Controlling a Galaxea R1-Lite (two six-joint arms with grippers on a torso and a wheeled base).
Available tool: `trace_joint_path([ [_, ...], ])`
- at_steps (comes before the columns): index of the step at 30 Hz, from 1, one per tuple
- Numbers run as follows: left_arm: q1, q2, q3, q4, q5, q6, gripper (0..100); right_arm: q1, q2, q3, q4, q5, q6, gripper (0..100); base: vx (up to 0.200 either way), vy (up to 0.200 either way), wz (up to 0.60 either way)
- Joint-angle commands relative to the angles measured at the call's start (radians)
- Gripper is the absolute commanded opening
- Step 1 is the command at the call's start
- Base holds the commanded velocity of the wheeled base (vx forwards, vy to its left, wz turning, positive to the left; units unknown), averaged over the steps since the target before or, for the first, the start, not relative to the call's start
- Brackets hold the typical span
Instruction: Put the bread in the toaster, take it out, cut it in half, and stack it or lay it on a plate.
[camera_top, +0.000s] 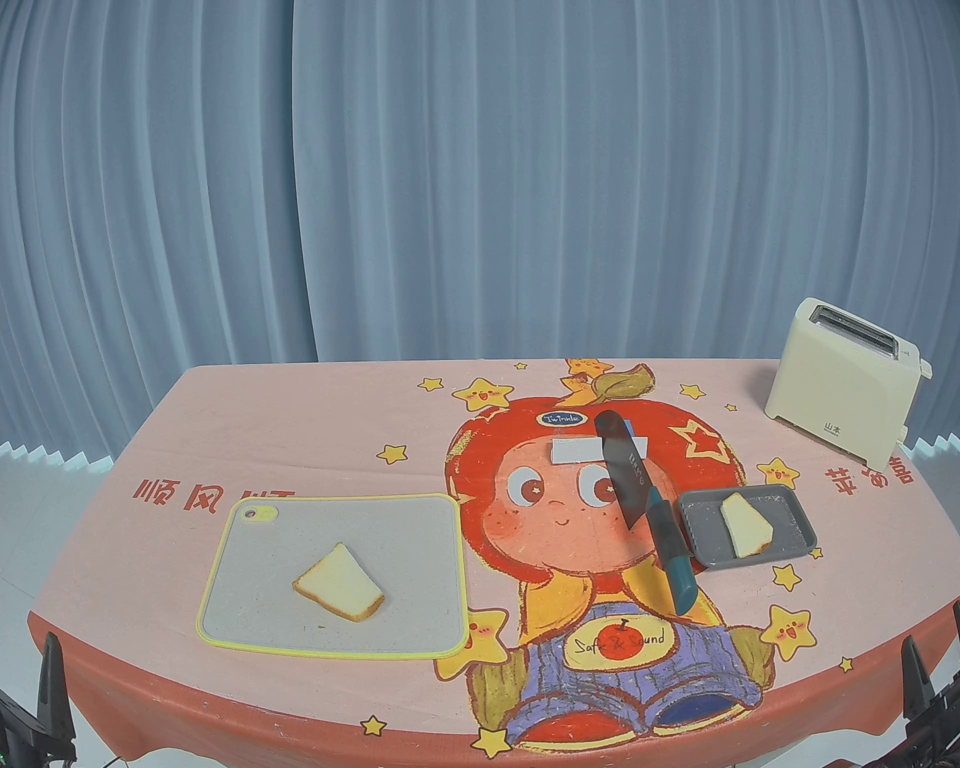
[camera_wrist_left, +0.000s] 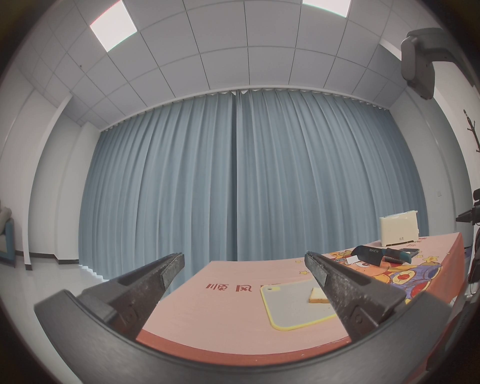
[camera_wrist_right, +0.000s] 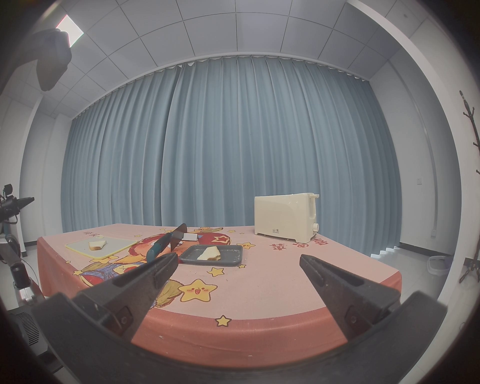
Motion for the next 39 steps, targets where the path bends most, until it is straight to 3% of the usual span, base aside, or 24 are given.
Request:
trace_joint_path([
  [1,0.000,-0.016,0.018,0.000,0.008,0.016,100,0.000,-0.018,0.018,-0.001,0.000,0.000,100,0.000,0.000,0.00],
  [8,0.000,-0.016,0.018,0.052,-0.009,0.025,100,0.000,-0.018,0.018,-0.001,0.000,0.000,100,0.000,0.000,0.00],
  [13,-0.002,-0.016,-0.036,0.188,-0.116,0.021,100,0.000,-0.018,0.018,-0.001,0.000,0.000,100,0.000,0.000,0.00],
  [18,-0.022,0.013,-0.125,0.360,-0.170,0.017,100,0.000,-0.018,0.018,-0.001,0.000,0.000,100,0.000,0.000,0.00],
  [21,-0.051,0.097,-0.162,0.369,-0.182,0.007,100,0.000,-0.018,0.018,-0.001,0.000,0.000,100,0.000,0.000,0.00],
  [25,-0.071,0.211,-0.211,0.368,-0.185,-0.033,100,0.000,-0.018,0.018,0.001,0.000,0.000,100,0.000,0.000,0.00],
  [39,-0.068,0.558,-0.384,0.368,-0.209,-0.036,100,0.000,-0.018,0.018,0.001,0.000,0.000,100,0.000,0.000,0.00],
])
